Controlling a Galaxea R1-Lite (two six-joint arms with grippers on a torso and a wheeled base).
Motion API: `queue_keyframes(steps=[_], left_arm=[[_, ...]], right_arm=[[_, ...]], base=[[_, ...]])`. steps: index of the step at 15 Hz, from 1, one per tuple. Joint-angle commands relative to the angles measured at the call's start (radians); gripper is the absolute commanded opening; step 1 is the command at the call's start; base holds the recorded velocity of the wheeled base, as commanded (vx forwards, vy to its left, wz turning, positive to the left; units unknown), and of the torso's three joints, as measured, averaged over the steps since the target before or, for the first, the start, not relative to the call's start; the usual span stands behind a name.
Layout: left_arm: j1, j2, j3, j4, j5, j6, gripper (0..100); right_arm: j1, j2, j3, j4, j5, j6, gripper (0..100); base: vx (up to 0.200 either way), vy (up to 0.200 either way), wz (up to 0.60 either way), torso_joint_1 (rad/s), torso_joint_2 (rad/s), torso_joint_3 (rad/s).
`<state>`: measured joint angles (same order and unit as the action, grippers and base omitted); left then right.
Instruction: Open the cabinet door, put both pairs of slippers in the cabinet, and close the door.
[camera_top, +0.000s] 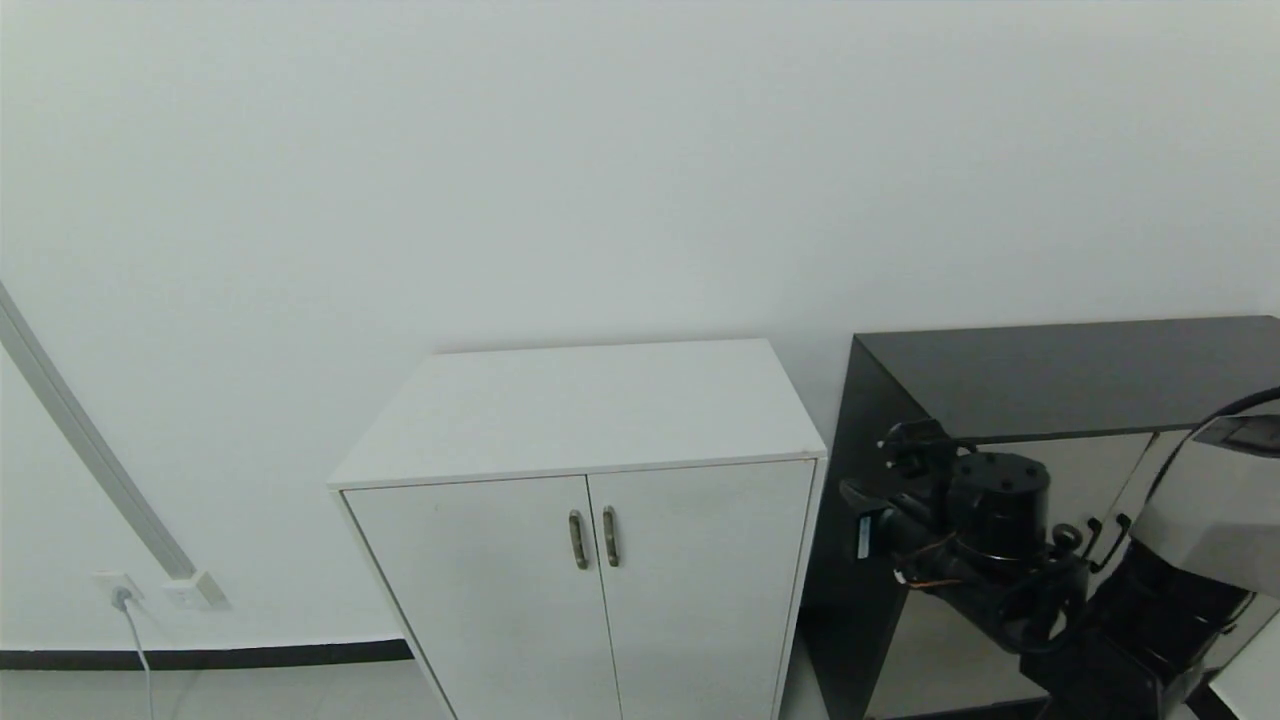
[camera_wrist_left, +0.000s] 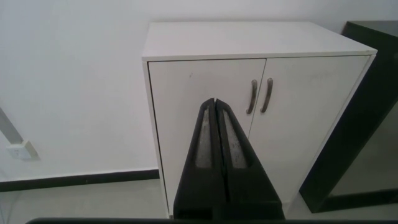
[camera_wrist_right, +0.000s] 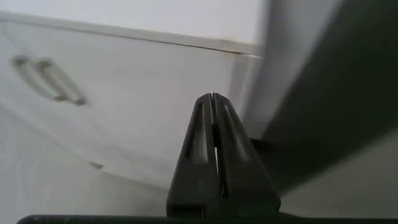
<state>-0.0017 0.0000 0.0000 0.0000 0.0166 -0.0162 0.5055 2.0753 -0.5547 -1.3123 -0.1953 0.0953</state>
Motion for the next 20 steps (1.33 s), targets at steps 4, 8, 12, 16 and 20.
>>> queue_keyframes(steps=[4,8,12,16,20], left_arm=[[-0.001,0.0,0.0,0.0,0.002,-0.001,0],[0.0,0.0,0.0,0.0,0.002,-0.001,0],[0.0,0.0,0.0,0.0,0.0,-0.001,0],[0.0,0.0,0.0,0.0,0.0,0.004,0],[0.0,0.0,0.0,0.0,-0.001,0.002,0]], right_arm=[[-0.199,-0.127,0.245,-0.11,-0.032,-0.003,0],[-0.294,-0.291,0.381,-0.099,-0.032,-0.029,0],[-0.423,-0.472,0.552,-0.099,-0.026,-0.082,0],[-0.519,-0.781,0.555,0.177,0.033,-0.095,0],[-0.525,-1.135,0.555,0.562,0.066,-0.095,0]], base=[[0.0,0.0,0.0,0.0,0.0,0.0],[0.0,0.0,0.0,0.0,0.0,0.0],[0.0,0.0,0.0,0.0,0.0,0.0],[0.0,0.0,0.0,0.0,0.0,0.0],[0.0,0.0,0.0,0.0,0.0,0.0]])
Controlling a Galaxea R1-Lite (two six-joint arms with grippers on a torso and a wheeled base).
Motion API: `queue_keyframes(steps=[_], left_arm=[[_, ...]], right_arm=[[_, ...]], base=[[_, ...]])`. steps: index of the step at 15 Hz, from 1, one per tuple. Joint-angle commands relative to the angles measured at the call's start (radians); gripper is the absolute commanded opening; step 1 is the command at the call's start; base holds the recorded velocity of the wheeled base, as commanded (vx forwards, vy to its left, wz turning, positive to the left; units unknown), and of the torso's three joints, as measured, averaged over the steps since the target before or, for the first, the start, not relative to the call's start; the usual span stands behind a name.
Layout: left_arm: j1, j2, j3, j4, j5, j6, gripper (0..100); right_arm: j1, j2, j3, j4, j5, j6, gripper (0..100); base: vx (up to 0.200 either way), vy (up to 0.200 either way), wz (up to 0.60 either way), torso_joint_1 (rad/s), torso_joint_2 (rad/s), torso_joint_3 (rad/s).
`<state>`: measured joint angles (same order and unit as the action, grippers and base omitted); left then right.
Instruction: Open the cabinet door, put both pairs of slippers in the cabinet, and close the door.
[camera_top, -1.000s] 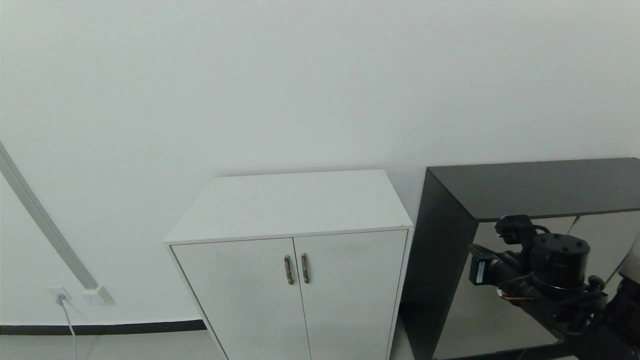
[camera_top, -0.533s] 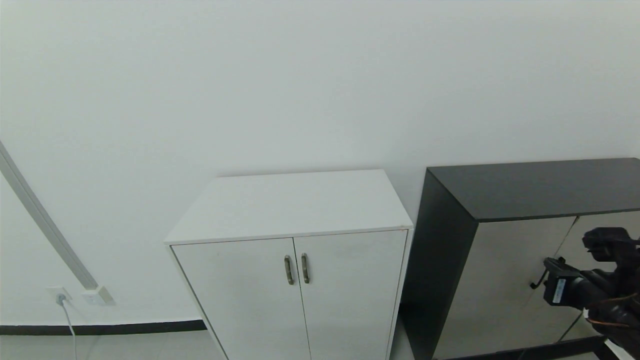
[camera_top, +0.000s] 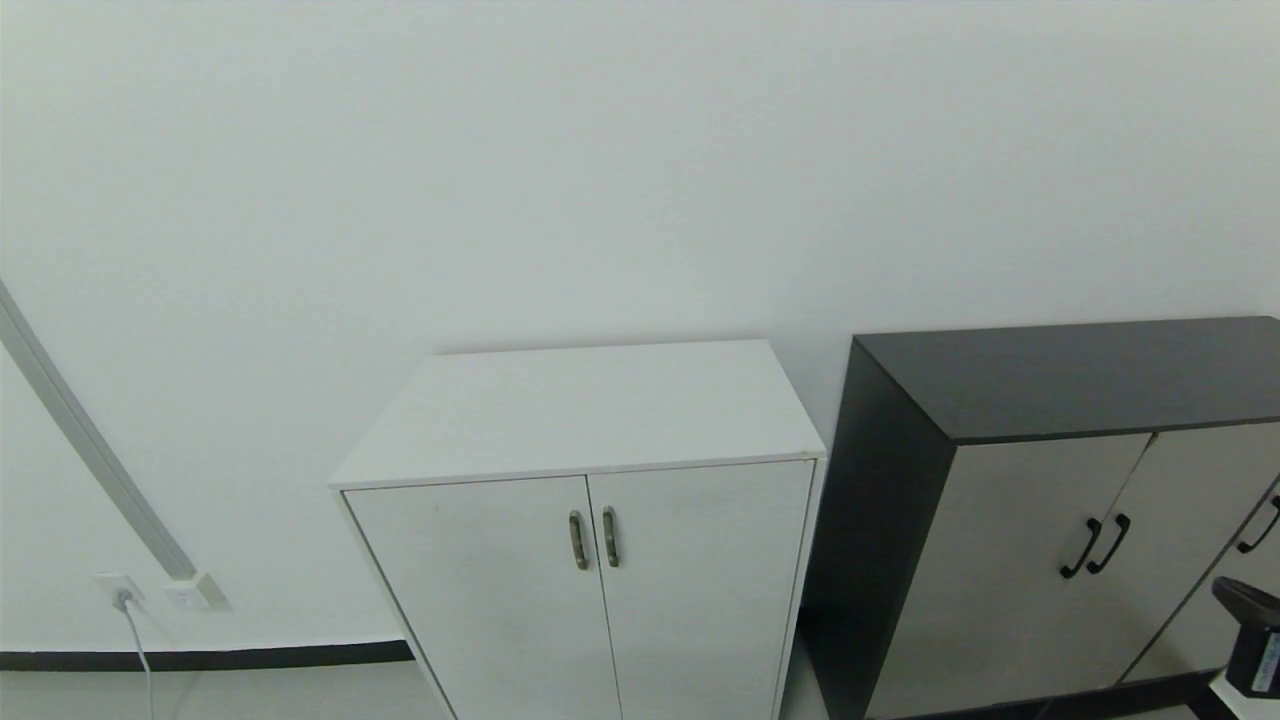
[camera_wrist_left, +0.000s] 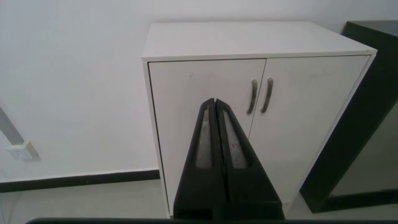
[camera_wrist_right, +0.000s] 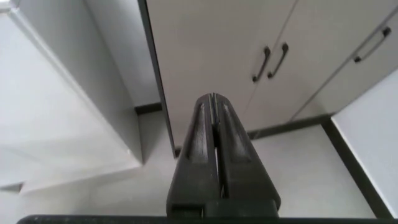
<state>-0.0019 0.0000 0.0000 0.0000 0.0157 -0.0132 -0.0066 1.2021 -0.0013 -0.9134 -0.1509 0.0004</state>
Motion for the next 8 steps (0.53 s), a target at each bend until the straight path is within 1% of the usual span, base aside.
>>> queue_keyframes(steps=[1,3,4,5,6,7,8], left_arm=[[0.0,0.0,0.0,0.0,0.0,-0.001,0],[0.0,0.0,0.0,0.0,0.0,-0.001,0],[-0.001,0.0,0.0,0.0,0.0,0.001,0],[0.0,0.0,0.0,0.0,0.0,-0.001,0],[-0.001,0.0,0.0,0.0,0.0,-0.001,0],[0.0,0.0,0.0,0.0,0.0,0.001,0],[-0.001,0.0,0.0,0.0,0.0,0.001,0]], right_arm=[[-0.013,-0.362,0.001,0.269,0.027,0.0,0],[-0.007,-0.543,0.001,0.469,0.033,0.0,0],[0.002,-0.656,0.0,0.602,0.054,0.0,0],[0.007,-0.748,0.0,0.703,0.074,0.0,0],[0.008,-0.796,0.0,0.754,0.083,0.0,0],[0.019,-0.926,-0.003,0.884,0.113,0.001,0],[0.034,-0.969,-0.022,0.923,0.12,0.007,0]], base=[[0.0,0.0,0.0,0.0,0.0,0.0],[0.0,0.0,0.0,0.0,0.0,0.0],[0.0,0.0,0.0,0.0,0.0,0.0],[0.0,0.0,0.0,0.0,0.0,0.0],[0.0,0.0,0.0,0.0,0.0,0.0],[0.0,0.0,0.0,0.0,0.0,0.0],[0.0,0.0,0.0,0.0,0.0,0.0]])
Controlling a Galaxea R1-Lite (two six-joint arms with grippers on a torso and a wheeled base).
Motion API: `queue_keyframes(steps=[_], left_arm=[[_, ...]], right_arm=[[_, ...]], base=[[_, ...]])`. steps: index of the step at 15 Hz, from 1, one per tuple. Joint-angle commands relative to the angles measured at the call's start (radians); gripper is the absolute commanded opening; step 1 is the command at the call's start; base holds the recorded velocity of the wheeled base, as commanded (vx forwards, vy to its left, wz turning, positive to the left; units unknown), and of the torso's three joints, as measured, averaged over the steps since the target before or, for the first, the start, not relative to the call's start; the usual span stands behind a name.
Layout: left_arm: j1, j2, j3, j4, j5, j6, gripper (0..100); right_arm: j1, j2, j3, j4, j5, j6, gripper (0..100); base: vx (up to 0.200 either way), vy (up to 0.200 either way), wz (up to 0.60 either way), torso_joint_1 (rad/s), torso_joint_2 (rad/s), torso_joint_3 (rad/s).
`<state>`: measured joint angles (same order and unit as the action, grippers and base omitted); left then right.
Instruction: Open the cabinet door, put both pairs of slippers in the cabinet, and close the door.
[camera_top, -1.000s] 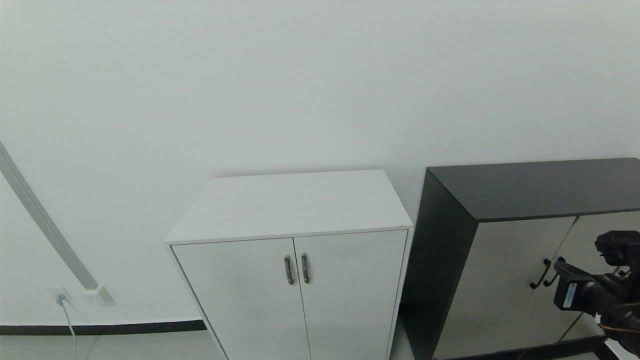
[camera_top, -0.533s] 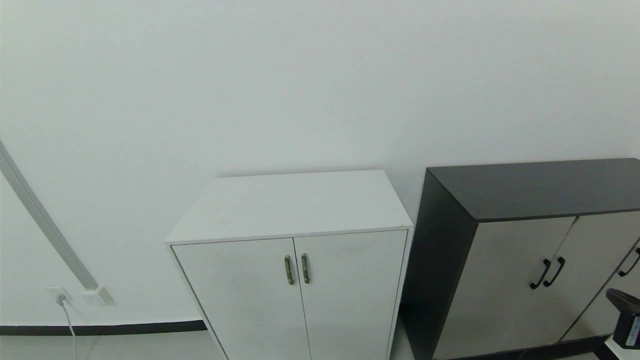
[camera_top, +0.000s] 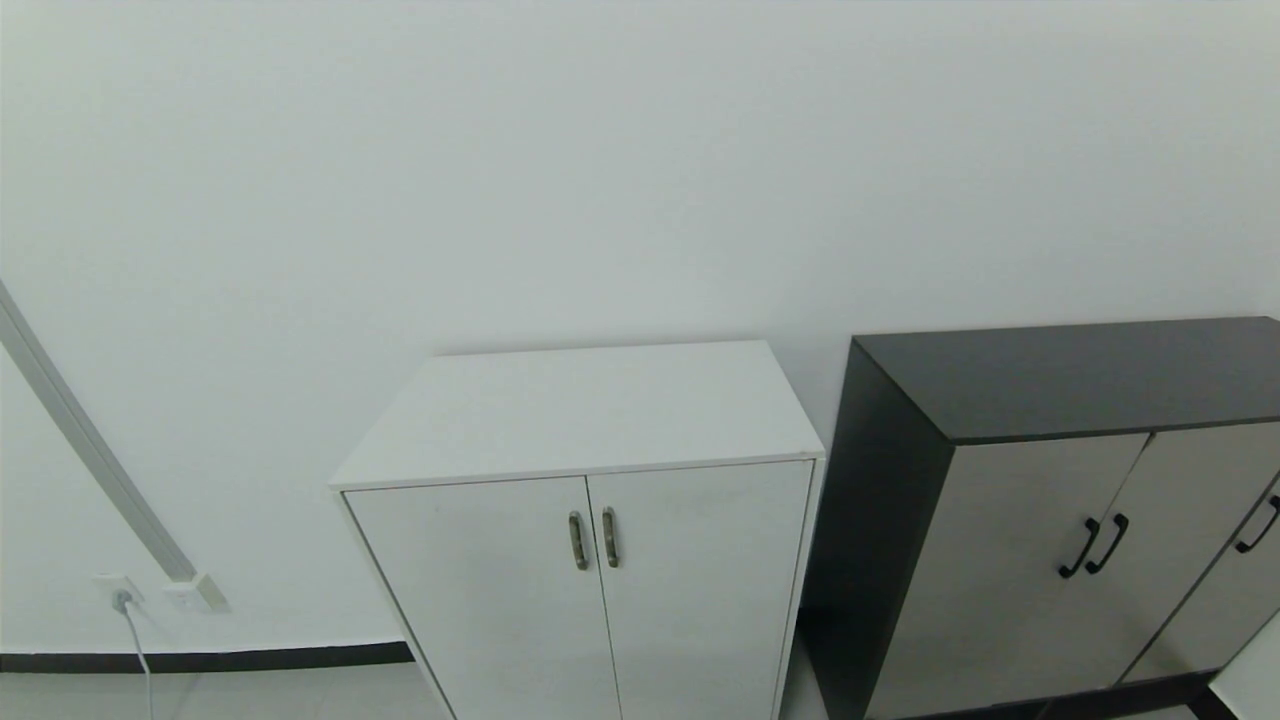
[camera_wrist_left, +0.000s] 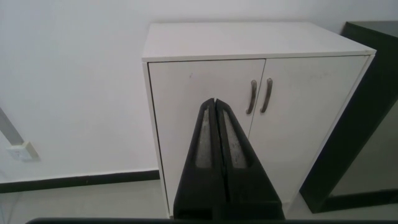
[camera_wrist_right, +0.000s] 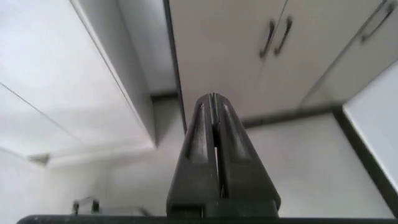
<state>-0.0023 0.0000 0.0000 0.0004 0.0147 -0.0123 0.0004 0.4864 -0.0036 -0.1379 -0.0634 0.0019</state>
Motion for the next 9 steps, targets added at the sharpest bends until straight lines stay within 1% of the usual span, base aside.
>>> queue_keyframes(steps=[1,2,4,6,7,8,9], left_arm=[[-0.001,0.0,0.0,0.0,0.001,0.0,0],[-0.001,0.0,0.0,0.0,0.001,-0.001,0],[0.001,0.0,0.0,0.0,0.001,-0.001,0],[0.001,0.0,0.0,0.0,0.001,-0.001,0],[0.001,0.0,0.0,0.0,0.001,-0.001,0],[0.001,0.0,0.0,0.0,0.001,0.0,0],[0.001,0.0,0.0,0.0,0.001,-0.001,0]], right_arm=[[0.033,-0.285,-0.019,0.147,0.036,0.01,0],[0.044,-0.319,-0.019,0.147,0.037,0.012,0],[0.095,-0.391,-0.019,0.144,0.025,0.018,0],[0.093,-0.388,-0.01,0.129,0.033,0.021,0],[0.093,-0.388,-0.004,0.142,0.034,0.012,0],[0.093,-0.388,0.001,0.144,0.051,-0.01,0],[0.095,-0.387,0.004,0.142,0.122,-0.036,0]], base=[[0.0,0.0,0.0,0.0,0.0,0.0],[0.0,0.0,0.0,0.0,0.0,0.0],[0.0,0.0,0.0,0.0,0.0,0.0],[0.0,0.0,0.0,0.0,0.0,0.0],[0.0,0.0,0.0,0.0,0.0,0.0],[0.0,0.0,0.0,0.0,0.0,0.0],[0.0,0.0,0.0,0.0,0.0,0.0]])
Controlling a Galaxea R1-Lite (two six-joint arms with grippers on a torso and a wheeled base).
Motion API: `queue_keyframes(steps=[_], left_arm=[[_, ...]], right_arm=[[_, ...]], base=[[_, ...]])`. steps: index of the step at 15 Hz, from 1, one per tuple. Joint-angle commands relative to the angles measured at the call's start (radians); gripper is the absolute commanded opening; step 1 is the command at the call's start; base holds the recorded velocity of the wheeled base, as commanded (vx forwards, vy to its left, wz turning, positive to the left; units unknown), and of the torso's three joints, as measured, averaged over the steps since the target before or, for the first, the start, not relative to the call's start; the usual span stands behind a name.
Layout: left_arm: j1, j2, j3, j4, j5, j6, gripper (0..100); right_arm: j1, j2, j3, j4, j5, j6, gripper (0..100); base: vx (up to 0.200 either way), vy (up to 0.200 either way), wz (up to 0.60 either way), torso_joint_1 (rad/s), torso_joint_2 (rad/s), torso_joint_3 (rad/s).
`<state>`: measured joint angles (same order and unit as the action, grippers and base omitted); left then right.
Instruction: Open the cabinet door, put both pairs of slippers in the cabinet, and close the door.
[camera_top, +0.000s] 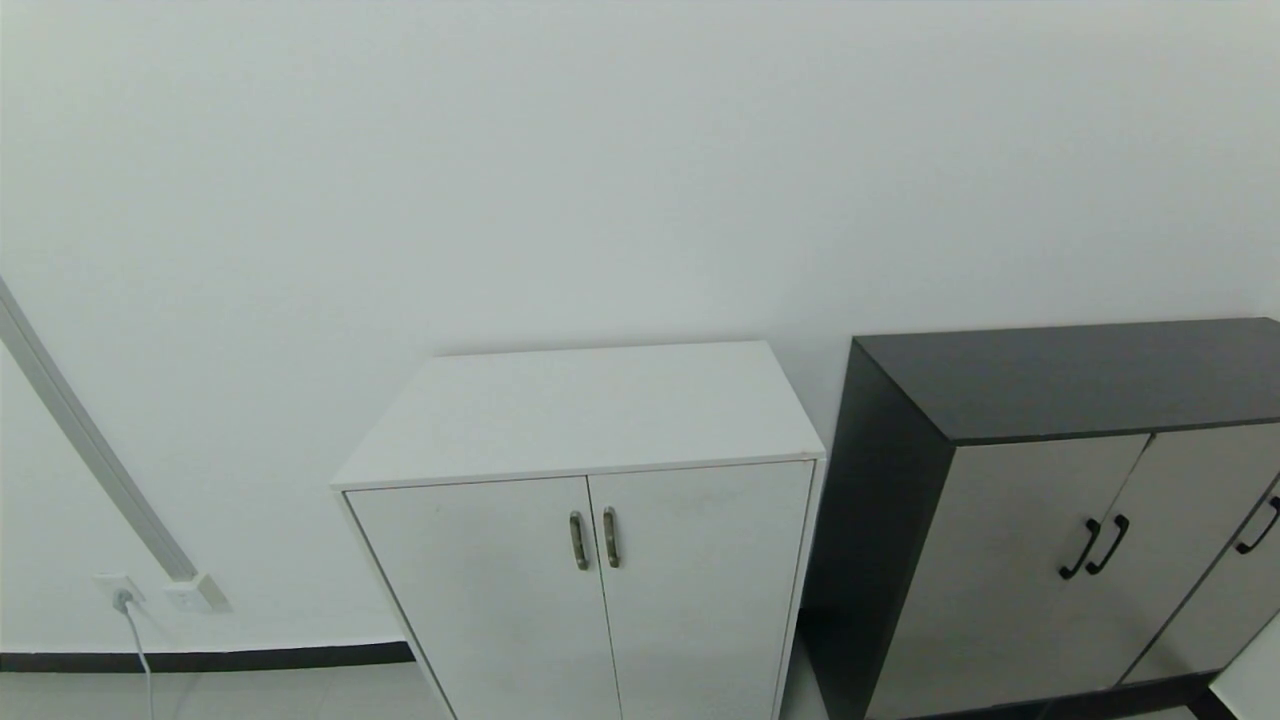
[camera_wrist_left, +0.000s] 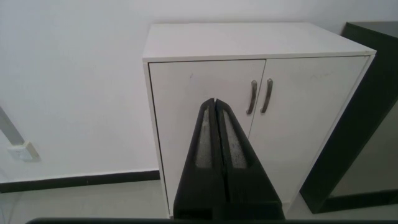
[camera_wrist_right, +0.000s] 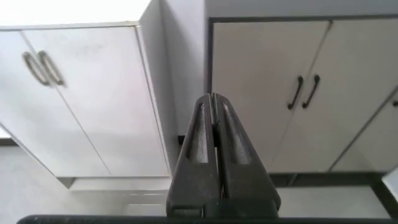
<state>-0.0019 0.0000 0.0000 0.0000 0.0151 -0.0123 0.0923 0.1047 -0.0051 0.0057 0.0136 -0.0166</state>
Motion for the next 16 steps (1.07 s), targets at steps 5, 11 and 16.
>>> queue_keyframes(steps=[5,11,16], left_arm=[[0.0,0.0,0.0,0.0,0.0,-0.001,0],[-0.001,0.0,0.0,0.0,-0.001,-0.001,0],[-0.001,0.0,0.0,0.0,-0.004,0.0,0]], right_arm=[[0.167,0.01,0.005,-0.001,0.049,0.012,0],[-0.014,0.0,0.005,-0.001,0.016,-0.002,0],[-0.109,-0.045,0.004,-0.001,-0.012,0.01,0]], base=[[0.0,0.0,0.0,0.0,0.0,0.0],[0.0,0.0,0.0,0.0,0.0,0.0],[0.0,0.0,0.0,0.0,0.0,0.0]])
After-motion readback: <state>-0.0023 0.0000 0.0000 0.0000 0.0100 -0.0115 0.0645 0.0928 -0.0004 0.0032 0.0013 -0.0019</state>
